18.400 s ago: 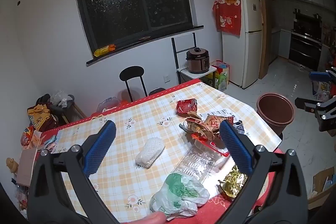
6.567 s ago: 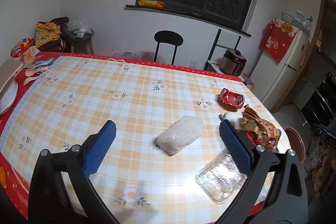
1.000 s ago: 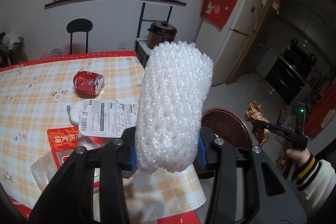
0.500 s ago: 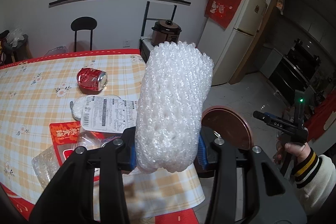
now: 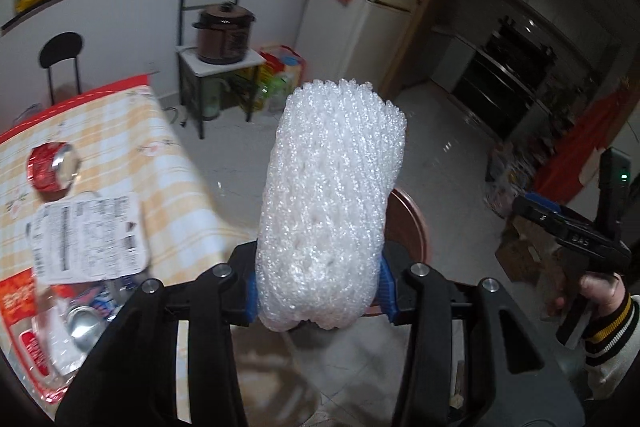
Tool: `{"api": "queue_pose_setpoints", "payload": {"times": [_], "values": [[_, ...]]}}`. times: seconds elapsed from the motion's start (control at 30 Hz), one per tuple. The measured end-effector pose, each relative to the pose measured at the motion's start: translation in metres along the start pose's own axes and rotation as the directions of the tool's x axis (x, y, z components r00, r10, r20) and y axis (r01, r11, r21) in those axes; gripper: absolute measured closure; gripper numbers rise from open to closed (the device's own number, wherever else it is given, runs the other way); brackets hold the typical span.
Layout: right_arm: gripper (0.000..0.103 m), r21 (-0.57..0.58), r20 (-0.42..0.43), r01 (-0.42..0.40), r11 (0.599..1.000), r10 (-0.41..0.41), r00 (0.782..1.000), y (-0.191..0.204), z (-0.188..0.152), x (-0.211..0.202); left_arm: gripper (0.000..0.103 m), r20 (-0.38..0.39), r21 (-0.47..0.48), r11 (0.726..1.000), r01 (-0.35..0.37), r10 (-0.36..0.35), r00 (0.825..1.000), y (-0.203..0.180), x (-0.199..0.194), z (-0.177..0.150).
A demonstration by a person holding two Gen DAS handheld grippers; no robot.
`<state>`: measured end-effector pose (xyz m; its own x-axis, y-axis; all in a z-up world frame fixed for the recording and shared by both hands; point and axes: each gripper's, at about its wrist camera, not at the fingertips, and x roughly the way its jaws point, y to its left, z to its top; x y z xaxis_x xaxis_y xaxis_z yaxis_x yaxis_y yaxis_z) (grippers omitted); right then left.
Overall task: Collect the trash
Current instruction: 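Lower the bubble-wrap sleeve into the bin and open the left tool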
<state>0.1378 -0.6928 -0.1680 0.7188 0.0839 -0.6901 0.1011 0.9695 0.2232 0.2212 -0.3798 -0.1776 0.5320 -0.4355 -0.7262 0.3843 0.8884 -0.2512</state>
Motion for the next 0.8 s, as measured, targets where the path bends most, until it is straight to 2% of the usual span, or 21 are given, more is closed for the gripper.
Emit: {"api": "queue_pose_setpoints", "payload": {"times": [0.27,0.43,0.5,0.53,0.6,0.73,0.8], "values": [[0.005,0.112,0.005,0.106,0.988,-0.107,0.994,-0.055,-0.024,-0.03,0.053,-0.093,0.071,0.995,0.072,-0.065,0.994,-0.04,0.07,0.011],[0.005,0.155,-0.002,0.147,0.977,-0.148,0.989,-0.073,-0.036,-0.039,0.052,-0.126,0.083,0.992,0.095,-0.084,0.988,-0.048,0.1,0.017],[0.005,0.168,-0.004,0.158,0.973,-0.16,0.987,-0.079,-0.04,-0.042,0.047,-0.131,0.091,0.991,0.098,-0.086,0.988,-0.053,0.111,0.022],[0.005,0.172,-0.006,0.164,0.971,-0.165,0.986,-0.081,-0.042,-0.043,0.042,-0.129,0.095,0.99,0.104,-0.091,0.987,-0.056,0.116,0.024],[0.005,0.178,-0.008,0.168,0.97,-0.169,0.986,-0.084,-0.045,-0.045,0.039,-0.124,0.1,0.988,0.116,-0.104,0.987,-0.061,0.12,0.029],[0.005,0.182,-0.004,0.17,0.969,-0.172,0.985,-0.085,-0.045,-0.047,0.019,-0.112,0.119,0.984,0.133,-0.119,0.987,-0.071,0.125,0.038],[0.005,0.18,-0.001,0.162,0.97,-0.164,0.986,-0.083,-0.044,-0.046,0.018,-0.094,0.129,0.982,0.137,-0.126,0.988,-0.075,0.121,0.041]]}}
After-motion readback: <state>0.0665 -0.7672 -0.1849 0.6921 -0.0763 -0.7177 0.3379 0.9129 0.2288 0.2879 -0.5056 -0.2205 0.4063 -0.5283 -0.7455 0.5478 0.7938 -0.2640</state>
